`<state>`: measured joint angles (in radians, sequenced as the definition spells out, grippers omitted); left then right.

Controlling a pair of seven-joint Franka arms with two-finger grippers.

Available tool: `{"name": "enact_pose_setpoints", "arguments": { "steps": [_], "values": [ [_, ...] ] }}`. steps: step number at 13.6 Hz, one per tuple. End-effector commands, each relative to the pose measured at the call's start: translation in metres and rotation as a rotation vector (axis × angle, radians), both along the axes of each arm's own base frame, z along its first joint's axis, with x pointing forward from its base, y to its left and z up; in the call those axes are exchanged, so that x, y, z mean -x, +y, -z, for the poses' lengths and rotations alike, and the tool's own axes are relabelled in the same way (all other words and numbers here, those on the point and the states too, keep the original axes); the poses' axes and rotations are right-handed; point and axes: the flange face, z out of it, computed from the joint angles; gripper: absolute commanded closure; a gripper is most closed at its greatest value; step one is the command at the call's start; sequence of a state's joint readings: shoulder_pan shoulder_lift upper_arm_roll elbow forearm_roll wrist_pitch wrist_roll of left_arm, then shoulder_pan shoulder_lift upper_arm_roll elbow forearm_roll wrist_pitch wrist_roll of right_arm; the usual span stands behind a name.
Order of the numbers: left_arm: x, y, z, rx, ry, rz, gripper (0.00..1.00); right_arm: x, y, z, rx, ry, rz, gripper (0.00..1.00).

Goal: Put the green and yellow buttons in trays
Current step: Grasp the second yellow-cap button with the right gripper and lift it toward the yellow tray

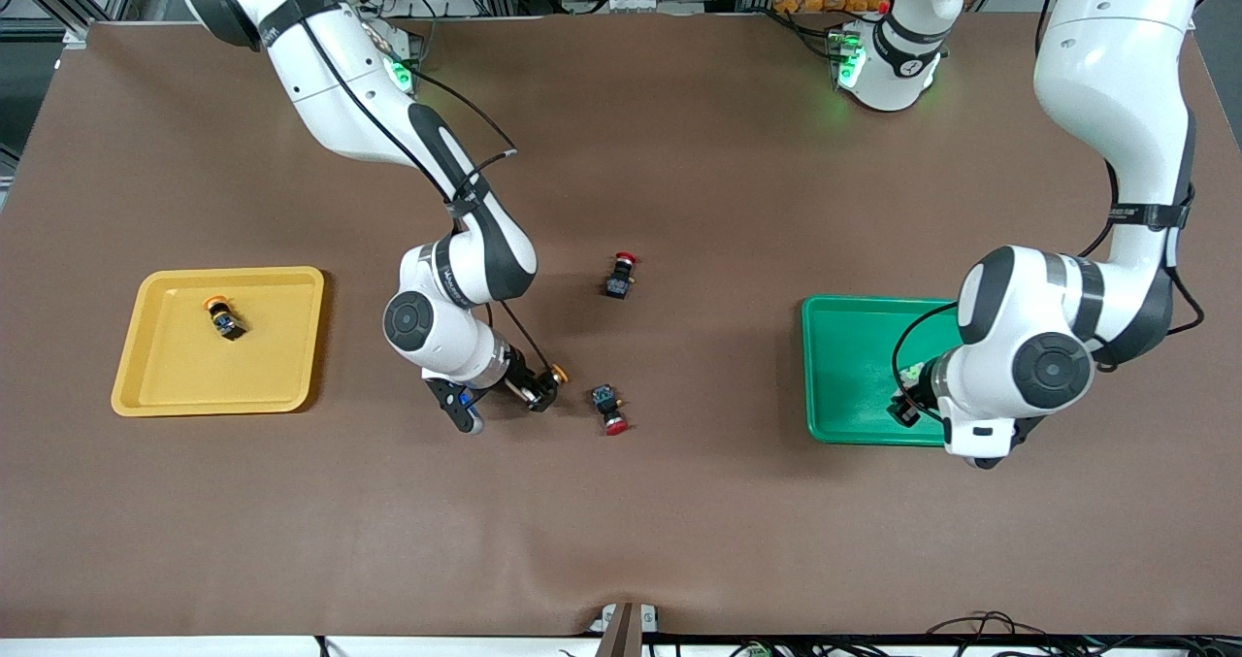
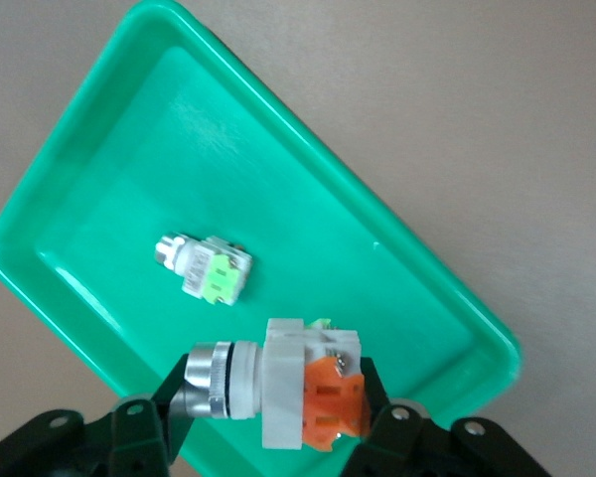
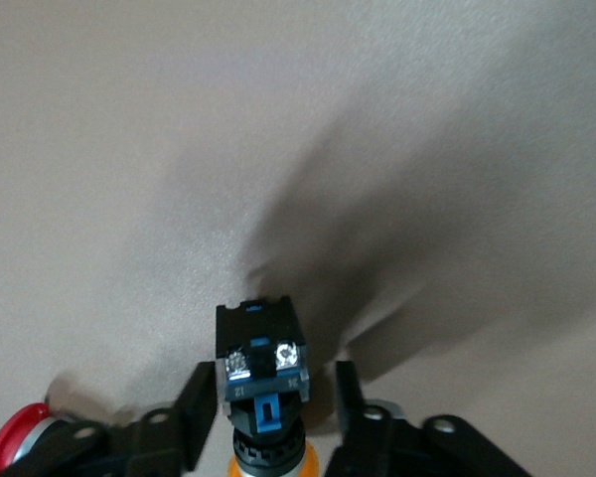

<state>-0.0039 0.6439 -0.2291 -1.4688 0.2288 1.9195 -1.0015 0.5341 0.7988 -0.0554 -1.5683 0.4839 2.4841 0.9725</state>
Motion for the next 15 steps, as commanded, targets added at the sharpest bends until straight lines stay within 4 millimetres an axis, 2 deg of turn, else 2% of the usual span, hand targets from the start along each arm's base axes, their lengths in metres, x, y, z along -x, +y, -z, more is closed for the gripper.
{"name": "enact_pose_setpoints", "arguments": {
  "steps": [1,3,4,6,9,12,15],
  "values": [
    [0.007,0.003,0.013,-0.034,-0.029,0.045,0.90,-0.001,0.001,0.000,-0.001,0.000,0.010,1.00],
    [0.005,0.002,0.030,-0.016,-0.049,0.046,0.90,-0.003,-0.006,-0.012,-0.004,0.052,-0.003,1.00],
    [0.004,0.001,0.037,-0.008,-0.056,0.036,0.90,-0.007,-0.016,-0.022,-0.003,0.106,-0.029,1.00],
    [0.002,-0.002,0.049,0.016,-0.075,0.023,0.90,-0.018,-0.054,-0.033,-0.013,0.194,-0.154,1.00],
    [-0.001,-0.013,0.056,0.080,-0.104,-0.007,0.90,-0.024,-0.147,-0.033,-0.080,0.285,-0.392,1.00],
    [-0.005,-0.019,0.064,0.119,-0.138,-0.017,0.88,-0.026,-0.235,-0.031,-0.105,0.305,-0.557,1.00],
    [-0.005,-0.023,0.069,0.132,-0.153,-0.015,0.82,-0.020,-0.297,-0.040,-0.155,0.328,-0.686,1.00]
  ]
}}
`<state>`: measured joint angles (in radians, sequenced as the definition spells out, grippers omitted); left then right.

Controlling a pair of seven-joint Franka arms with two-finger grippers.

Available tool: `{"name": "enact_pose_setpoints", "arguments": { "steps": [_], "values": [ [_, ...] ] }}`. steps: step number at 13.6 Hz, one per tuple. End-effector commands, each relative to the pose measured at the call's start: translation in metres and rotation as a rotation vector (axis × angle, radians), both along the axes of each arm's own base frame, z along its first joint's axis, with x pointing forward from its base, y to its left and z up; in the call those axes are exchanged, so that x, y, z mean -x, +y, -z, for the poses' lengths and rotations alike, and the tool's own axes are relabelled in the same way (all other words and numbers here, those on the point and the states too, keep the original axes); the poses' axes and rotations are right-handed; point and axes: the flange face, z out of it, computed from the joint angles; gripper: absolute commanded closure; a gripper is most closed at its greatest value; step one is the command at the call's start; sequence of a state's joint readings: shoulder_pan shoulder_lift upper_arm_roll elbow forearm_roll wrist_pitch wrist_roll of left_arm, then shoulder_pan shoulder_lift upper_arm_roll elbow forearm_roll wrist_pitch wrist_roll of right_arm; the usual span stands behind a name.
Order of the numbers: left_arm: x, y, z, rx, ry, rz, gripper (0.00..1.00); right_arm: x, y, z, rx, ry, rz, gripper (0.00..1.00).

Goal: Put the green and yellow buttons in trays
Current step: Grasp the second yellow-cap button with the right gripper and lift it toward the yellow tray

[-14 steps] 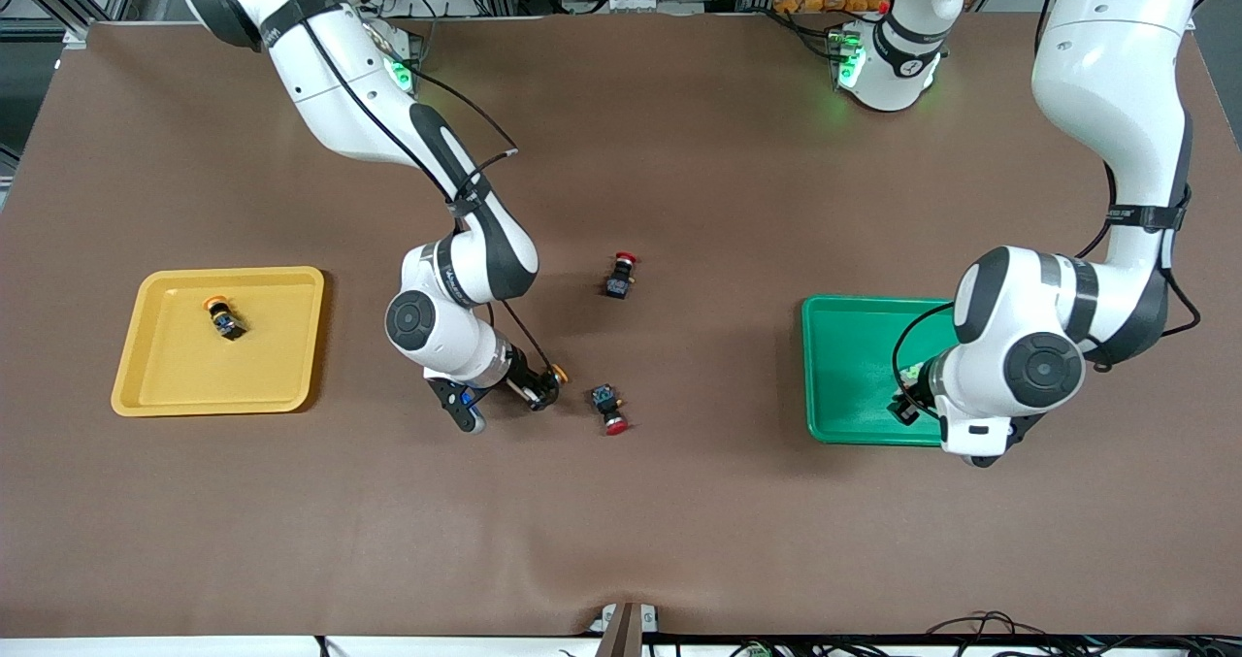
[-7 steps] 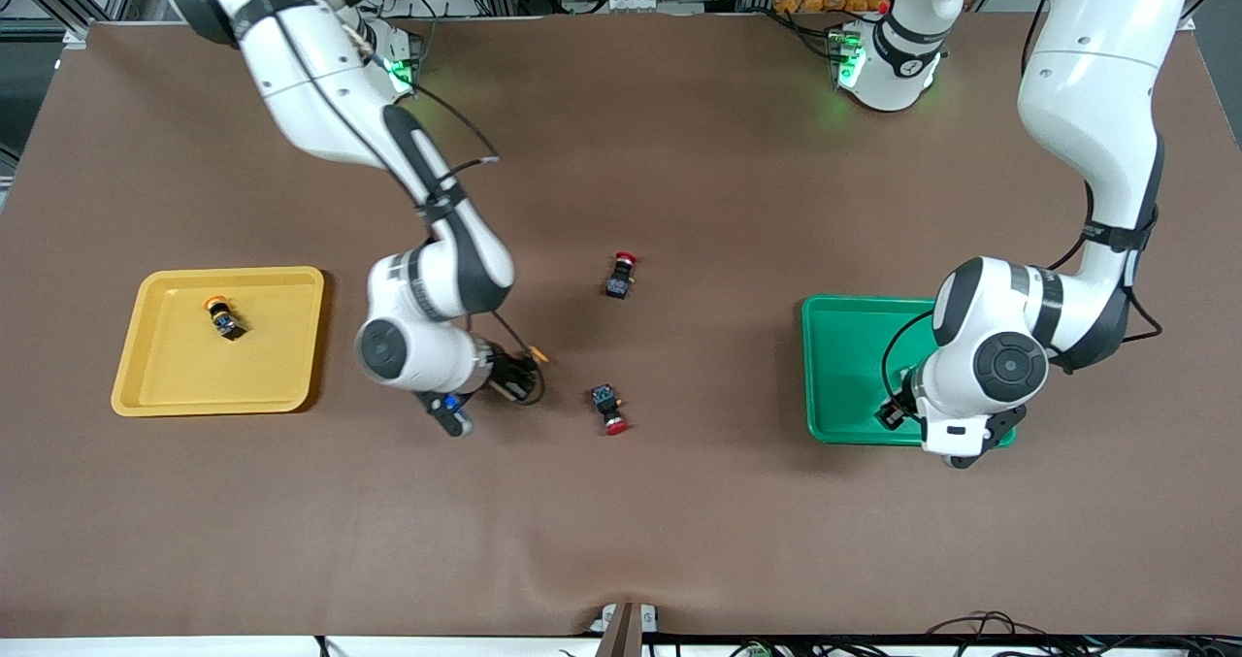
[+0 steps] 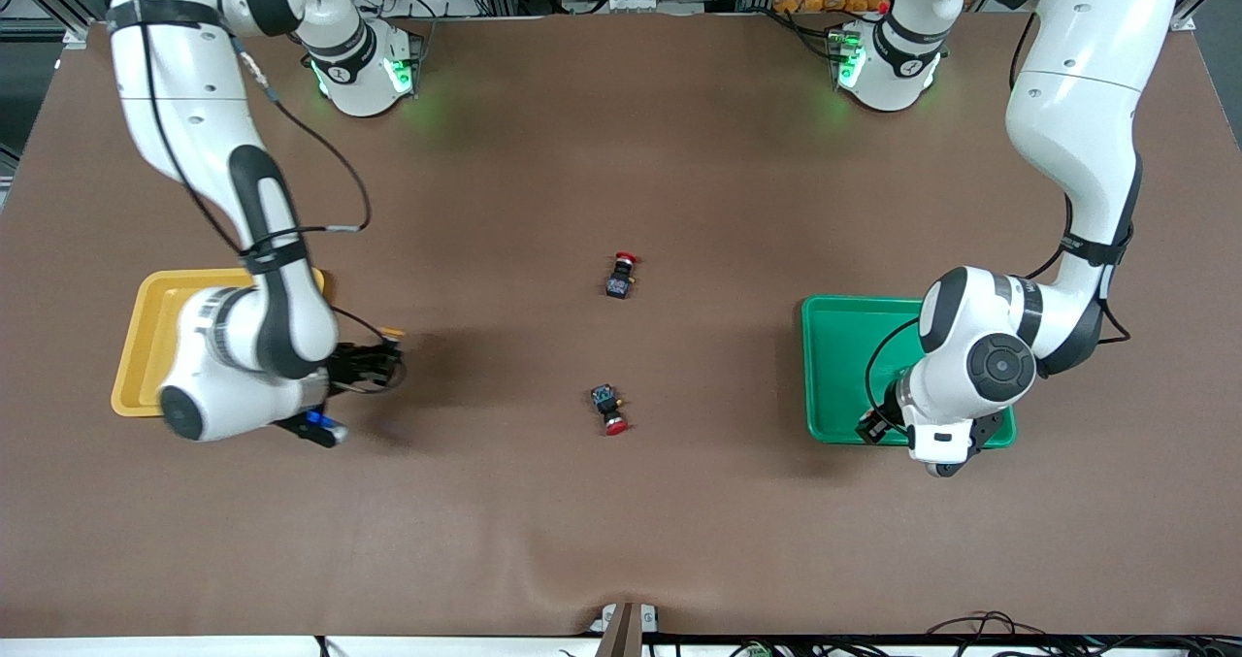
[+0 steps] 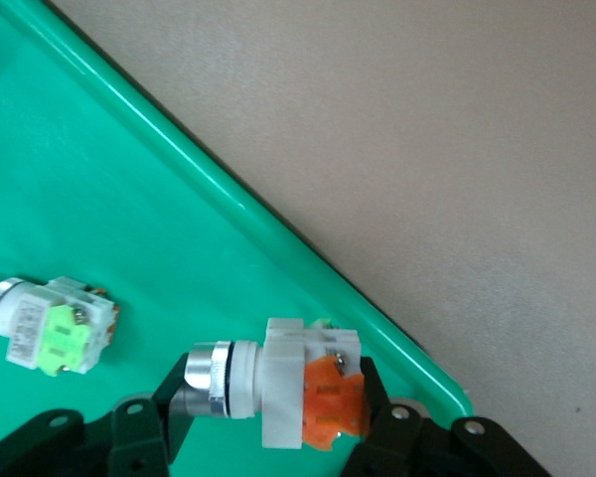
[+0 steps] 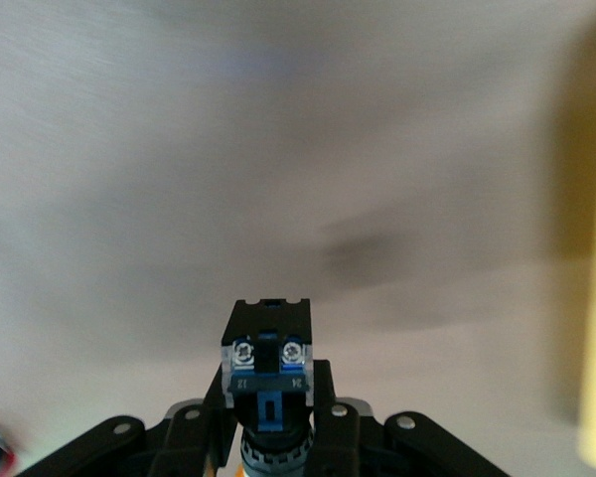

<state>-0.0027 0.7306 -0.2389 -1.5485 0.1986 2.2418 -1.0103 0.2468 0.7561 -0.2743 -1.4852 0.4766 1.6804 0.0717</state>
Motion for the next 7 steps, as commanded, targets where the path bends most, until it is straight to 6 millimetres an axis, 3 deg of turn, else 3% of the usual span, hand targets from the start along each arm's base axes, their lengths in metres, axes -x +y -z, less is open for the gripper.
{"name": "enact_pose_setpoints", "arguments": {
  "steps": [1,4,7],
  "values": [
    [0.001,-0.004,0.005,0.031,-0.014,-0.022,0.82,0.005,-0.039,-0.019,-0.038,0.010,-0.091,1.00],
    [0.012,-0.006,0.023,0.064,-0.040,-0.032,0.82,0.010,-0.099,-0.018,-0.084,-0.032,-0.221,1.00],
    [0.018,-0.001,0.031,0.070,-0.055,-0.029,0.81,0.015,-0.133,-0.003,-0.065,-0.024,-0.316,1.00]
  ]
}}
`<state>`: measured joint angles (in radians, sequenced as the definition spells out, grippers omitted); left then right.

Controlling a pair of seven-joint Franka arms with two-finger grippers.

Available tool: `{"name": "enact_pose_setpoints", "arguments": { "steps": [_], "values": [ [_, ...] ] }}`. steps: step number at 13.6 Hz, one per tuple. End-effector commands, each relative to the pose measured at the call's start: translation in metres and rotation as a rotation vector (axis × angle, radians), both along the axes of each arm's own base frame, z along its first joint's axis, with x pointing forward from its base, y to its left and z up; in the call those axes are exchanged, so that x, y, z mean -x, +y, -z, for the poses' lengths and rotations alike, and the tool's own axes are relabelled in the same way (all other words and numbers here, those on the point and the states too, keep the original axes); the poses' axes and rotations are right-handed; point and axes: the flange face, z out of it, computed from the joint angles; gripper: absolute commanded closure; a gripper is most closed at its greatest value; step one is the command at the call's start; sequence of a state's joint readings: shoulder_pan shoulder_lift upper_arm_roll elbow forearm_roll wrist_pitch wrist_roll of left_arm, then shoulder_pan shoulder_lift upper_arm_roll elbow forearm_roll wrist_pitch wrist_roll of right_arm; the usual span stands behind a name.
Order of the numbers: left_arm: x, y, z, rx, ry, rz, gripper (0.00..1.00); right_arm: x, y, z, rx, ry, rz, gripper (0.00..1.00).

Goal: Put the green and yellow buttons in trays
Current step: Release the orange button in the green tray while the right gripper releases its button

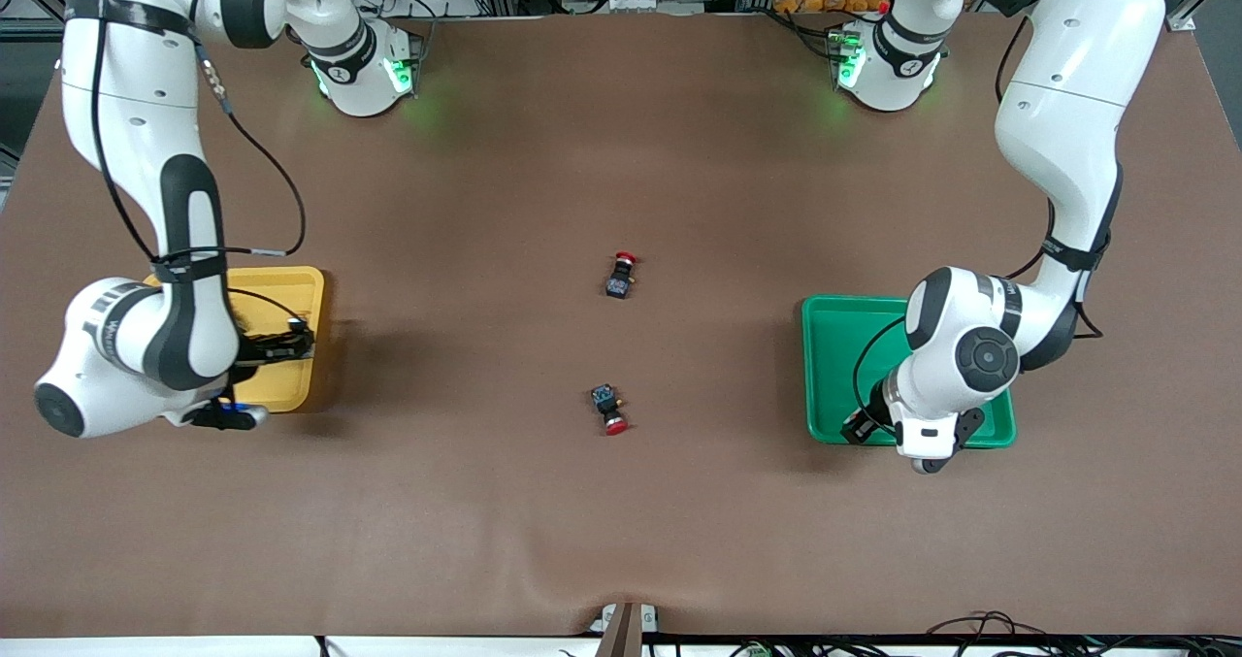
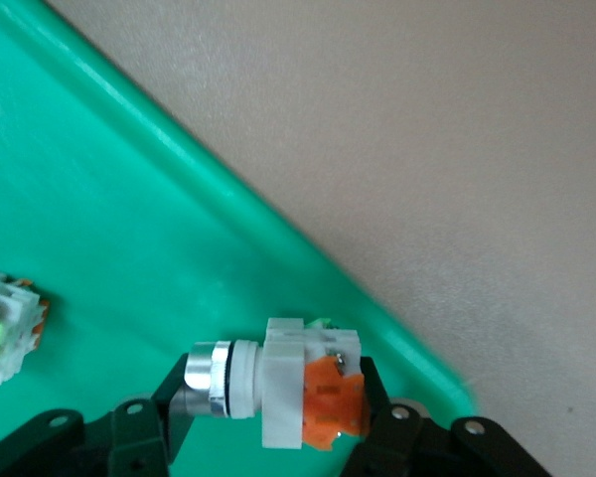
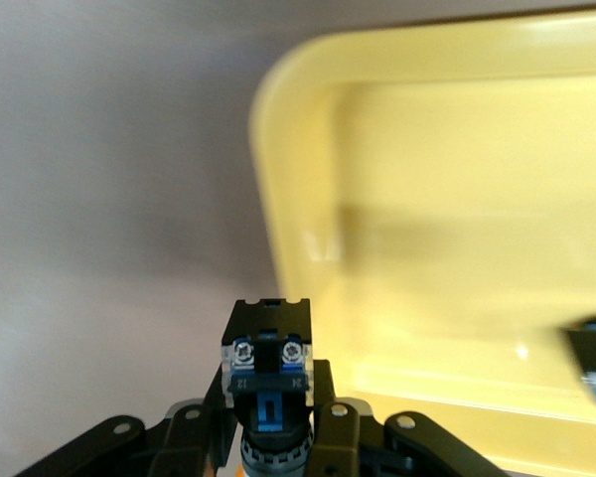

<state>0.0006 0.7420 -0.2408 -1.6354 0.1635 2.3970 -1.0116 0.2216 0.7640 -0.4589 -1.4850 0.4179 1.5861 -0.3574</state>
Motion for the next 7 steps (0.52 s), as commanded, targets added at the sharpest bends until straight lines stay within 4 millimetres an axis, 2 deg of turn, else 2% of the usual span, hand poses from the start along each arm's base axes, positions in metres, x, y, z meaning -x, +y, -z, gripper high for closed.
{"name": "enact_pose_setpoints", "arguments": {
  "steps": [1,3,4,5,6,7],
  "values": [
    [0.006,0.002,0.002,0.013,-0.009,-0.009,0.80,0.002,-0.023,0.017,-0.011,-0.020,-0.102,1.00],
    [0.006,-0.001,0.001,0.013,-0.011,-0.006,0.69,0.003,-0.043,0.043,-0.025,-0.046,-0.150,1.00],
    [0.007,-0.003,0.001,0.013,-0.009,-0.003,0.60,0.005,-0.046,0.051,-0.039,-0.040,-0.170,1.00],
    [0.007,-0.005,0.001,0.013,-0.009,-0.001,0.45,0.006,-0.047,0.051,-0.043,-0.040,-0.177,1.00],
    [0.007,-0.006,0.000,0.013,-0.010,-0.003,0.16,0.007,-0.047,0.053,-0.044,-0.037,-0.176,0.63],
    [0.007,-0.005,-0.003,0.008,-0.010,0.004,0.00,0.007,-0.046,0.053,-0.040,-0.032,-0.165,0.01]
  ]
}}
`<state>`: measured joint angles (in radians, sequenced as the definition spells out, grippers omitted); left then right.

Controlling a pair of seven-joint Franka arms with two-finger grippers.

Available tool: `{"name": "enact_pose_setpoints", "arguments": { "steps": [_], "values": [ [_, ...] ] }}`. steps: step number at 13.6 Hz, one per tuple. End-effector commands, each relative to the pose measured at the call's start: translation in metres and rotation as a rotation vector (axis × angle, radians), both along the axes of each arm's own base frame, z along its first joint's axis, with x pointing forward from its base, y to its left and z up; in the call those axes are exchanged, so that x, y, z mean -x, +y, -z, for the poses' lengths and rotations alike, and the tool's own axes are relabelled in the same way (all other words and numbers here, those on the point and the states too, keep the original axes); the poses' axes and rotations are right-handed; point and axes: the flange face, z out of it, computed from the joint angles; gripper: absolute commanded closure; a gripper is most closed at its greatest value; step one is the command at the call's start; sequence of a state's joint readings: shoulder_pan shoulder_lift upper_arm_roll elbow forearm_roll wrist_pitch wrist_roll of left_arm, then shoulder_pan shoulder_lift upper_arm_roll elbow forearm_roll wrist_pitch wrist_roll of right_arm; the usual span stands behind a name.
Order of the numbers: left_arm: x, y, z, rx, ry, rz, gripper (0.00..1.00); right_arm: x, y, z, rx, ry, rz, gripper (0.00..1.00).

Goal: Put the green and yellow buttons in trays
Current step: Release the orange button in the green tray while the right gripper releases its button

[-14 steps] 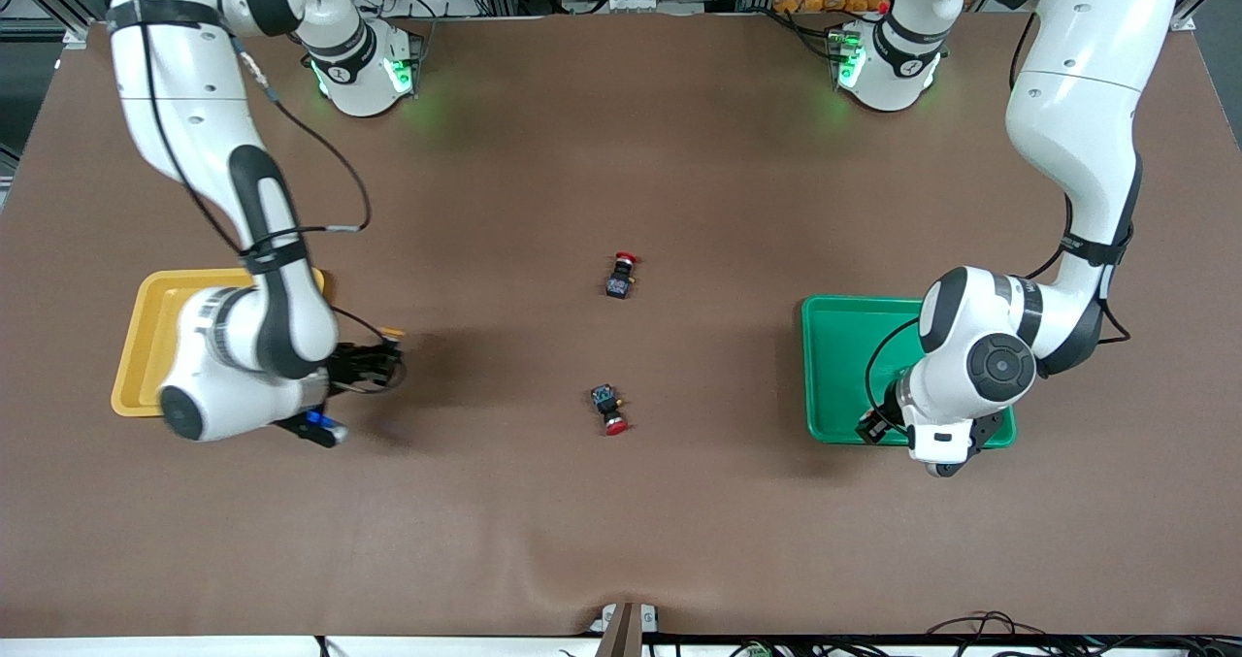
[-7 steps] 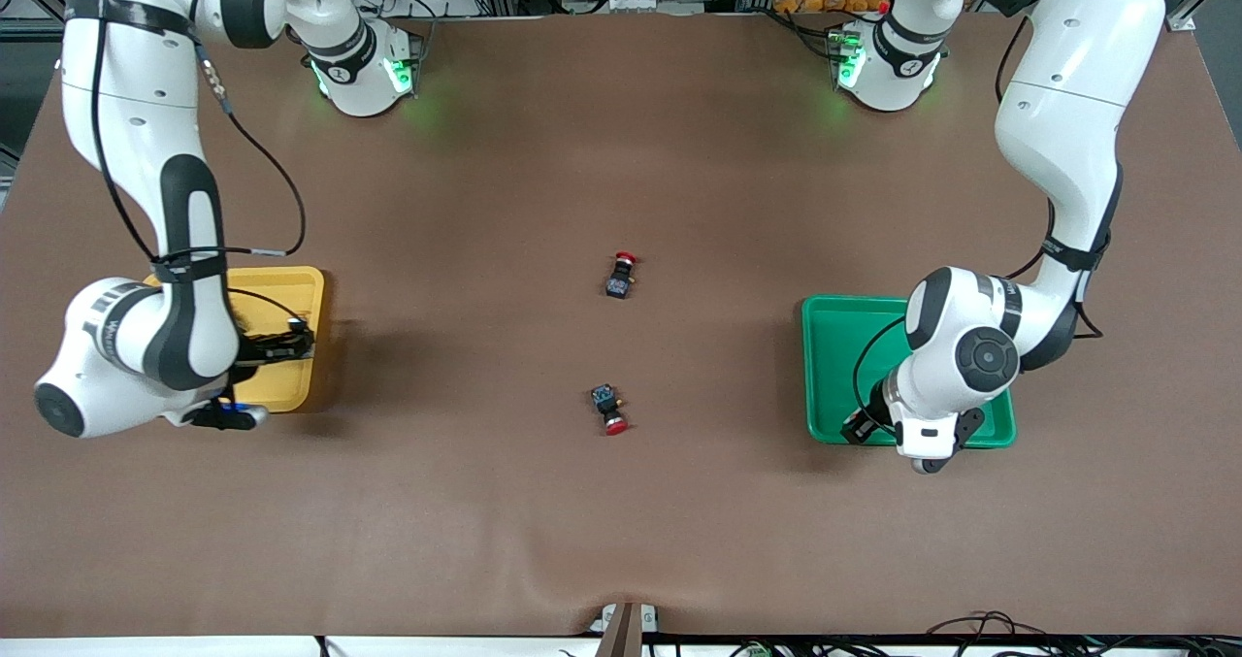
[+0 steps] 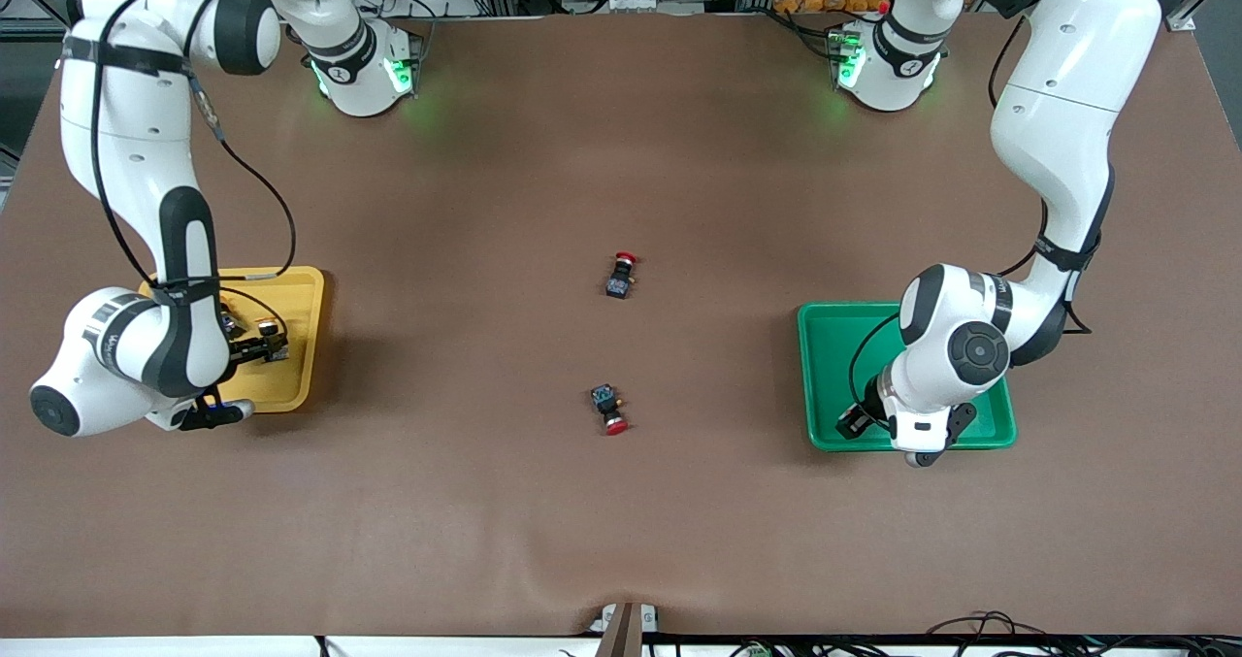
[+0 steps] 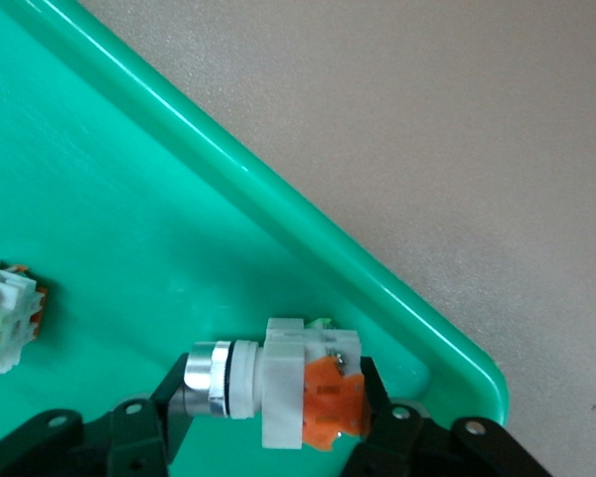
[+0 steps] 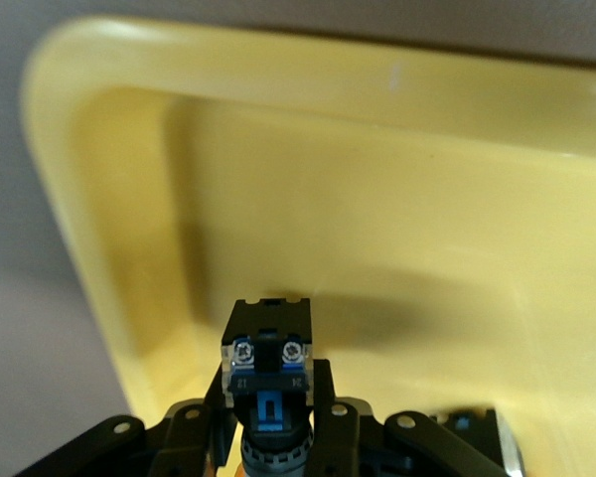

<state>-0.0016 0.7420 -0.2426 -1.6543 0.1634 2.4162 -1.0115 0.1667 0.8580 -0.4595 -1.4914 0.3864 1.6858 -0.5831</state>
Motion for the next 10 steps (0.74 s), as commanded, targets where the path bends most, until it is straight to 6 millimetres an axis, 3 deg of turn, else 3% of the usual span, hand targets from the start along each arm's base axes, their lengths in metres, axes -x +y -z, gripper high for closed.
{"name": "enact_pose_setpoints", "arguments": {
  "steps": [1,4,6,10],
  "values": [
    [0.002,-0.001,-0.017,-0.003,-0.013,0.006,0.00,-0.003,0.004,-0.006,-0.003,0.001,-0.016,0.00],
    [0.002,0.001,-0.060,-0.032,0.001,0.016,0.00,-0.002,0.007,-0.019,-0.018,0.027,-0.020,0.00],
    [0.004,0.005,-0.102,-0.058,0.001,0.028,0.00,-0.015,0.015,-0.045,-0.018,0.017,-0.040,0.00],
    [0.000,0.022,-0.220,-0.103,-0.065,0.151,0.00,-0.041,0.044,-0.102,0.020,0.002,0.001,0.00]
  ]
}}
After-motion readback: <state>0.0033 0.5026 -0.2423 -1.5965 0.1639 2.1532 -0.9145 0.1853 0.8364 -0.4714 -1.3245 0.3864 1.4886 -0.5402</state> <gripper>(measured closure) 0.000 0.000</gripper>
